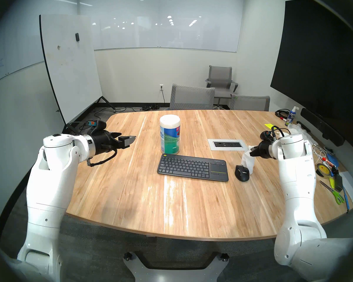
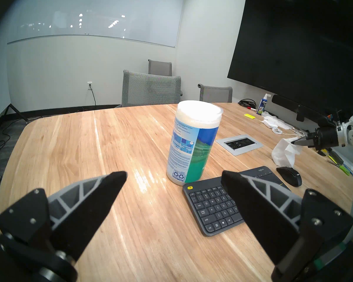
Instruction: Wipe the keyboards and mice with a disinfecting wipe, then set the wipe down
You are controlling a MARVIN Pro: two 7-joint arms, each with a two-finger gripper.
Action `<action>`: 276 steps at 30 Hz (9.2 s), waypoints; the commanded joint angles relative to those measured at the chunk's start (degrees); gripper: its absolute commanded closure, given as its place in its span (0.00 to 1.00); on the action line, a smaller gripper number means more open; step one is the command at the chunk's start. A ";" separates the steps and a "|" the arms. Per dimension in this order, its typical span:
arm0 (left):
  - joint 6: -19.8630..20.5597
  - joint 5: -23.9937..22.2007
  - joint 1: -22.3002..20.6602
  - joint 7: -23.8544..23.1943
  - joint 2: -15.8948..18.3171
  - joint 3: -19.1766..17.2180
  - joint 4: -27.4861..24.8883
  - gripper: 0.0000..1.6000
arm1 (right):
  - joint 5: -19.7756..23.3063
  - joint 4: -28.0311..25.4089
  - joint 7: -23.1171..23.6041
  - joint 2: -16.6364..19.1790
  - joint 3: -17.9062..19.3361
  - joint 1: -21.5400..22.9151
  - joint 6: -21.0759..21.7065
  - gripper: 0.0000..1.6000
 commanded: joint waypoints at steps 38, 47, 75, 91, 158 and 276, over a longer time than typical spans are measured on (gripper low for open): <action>-0.23 -0.13 -0.76 0.01 -0.06 -0.13 -1.27 0.00 | 8.11 -16.49 19.13 6.77 9.79 -9.38 2.50 1.00; -0.24 -0.13 -0.77 -0.01 -0.05 -0.13 -1.25 0.00 | 18.43 -18.24 14.92 10.07 11.84 -11.95 6.98 1.00; -0.24 -0.13 -0.77 -0.02 -0.05 -0.12 -1.23 0.00 | 53.67 -27.01 7.28 17.20 10.45 -28.36 14.35 1.00; -0.21 -0.12 -0.73 0.06 -0.10 -0.16 -1.35 0.00 | 60.18 -29.21 -1.58 11.99 6.49 -27.32 14.82 1.00; -0.18 -0.12 -0.70 0.12 -0.12 -0.17 -1.41 0.00 | 57.55 -20.57 -2.94 9.22 5.10 -25.44 -0.41 1.00; -0.19 -0.13 -0.71 0.11 -0.12 -0.17 -1.40 0.00 | 45.24 -15.22 -34.04 -4.58 5.48 -13.52 -5.97 1.00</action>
